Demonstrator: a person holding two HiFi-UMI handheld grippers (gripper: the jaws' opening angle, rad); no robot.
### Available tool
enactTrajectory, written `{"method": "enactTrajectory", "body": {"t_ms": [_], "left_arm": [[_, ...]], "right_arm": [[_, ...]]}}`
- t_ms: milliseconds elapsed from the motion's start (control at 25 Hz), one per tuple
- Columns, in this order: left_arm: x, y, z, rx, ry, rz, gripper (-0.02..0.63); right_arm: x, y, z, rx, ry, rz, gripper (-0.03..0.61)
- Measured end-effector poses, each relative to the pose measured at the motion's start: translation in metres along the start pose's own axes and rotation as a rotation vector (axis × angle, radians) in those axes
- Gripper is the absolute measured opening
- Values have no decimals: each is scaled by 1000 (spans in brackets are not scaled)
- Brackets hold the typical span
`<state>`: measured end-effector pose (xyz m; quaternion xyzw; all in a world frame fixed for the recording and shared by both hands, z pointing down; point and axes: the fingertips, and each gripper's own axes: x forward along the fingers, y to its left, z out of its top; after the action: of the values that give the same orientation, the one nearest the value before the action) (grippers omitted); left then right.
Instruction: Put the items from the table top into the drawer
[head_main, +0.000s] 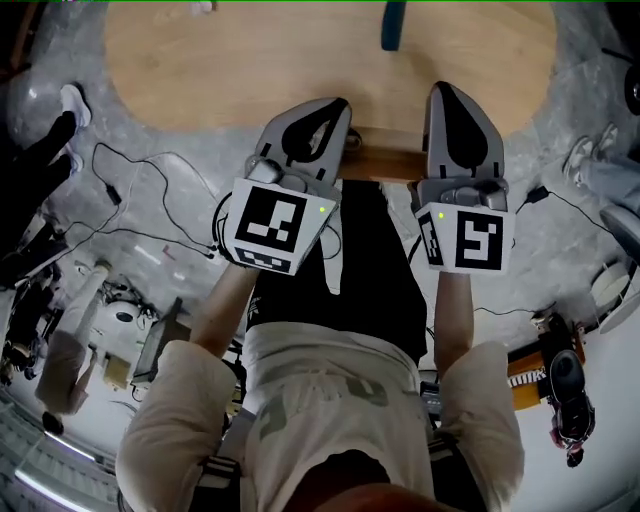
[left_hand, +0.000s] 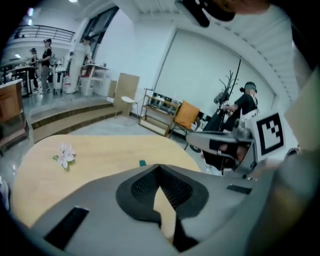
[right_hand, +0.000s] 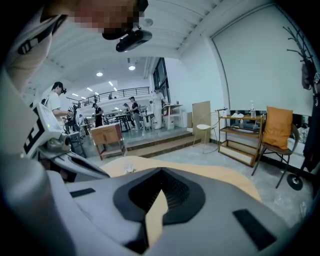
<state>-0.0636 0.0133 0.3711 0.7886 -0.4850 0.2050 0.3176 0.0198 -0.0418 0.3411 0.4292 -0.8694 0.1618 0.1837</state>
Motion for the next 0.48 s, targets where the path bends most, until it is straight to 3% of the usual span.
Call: {"method": "enactTrajectory", "body": {"t_ms": [160, 360, 480], "left_arm": [[-24, 6, 41, -82, -149, 35, 8], [-14, 15, 58, -156, -191, 15, 8], [12, 22, 72, -113, -187, 91, 24]], "right_arm": [[-7, 9, 13, -6, -30, -6, 5], [5, 6, -8, -17, 10, 14, 5], [3, -6, -11, -34, 33, 9, 5]]}}
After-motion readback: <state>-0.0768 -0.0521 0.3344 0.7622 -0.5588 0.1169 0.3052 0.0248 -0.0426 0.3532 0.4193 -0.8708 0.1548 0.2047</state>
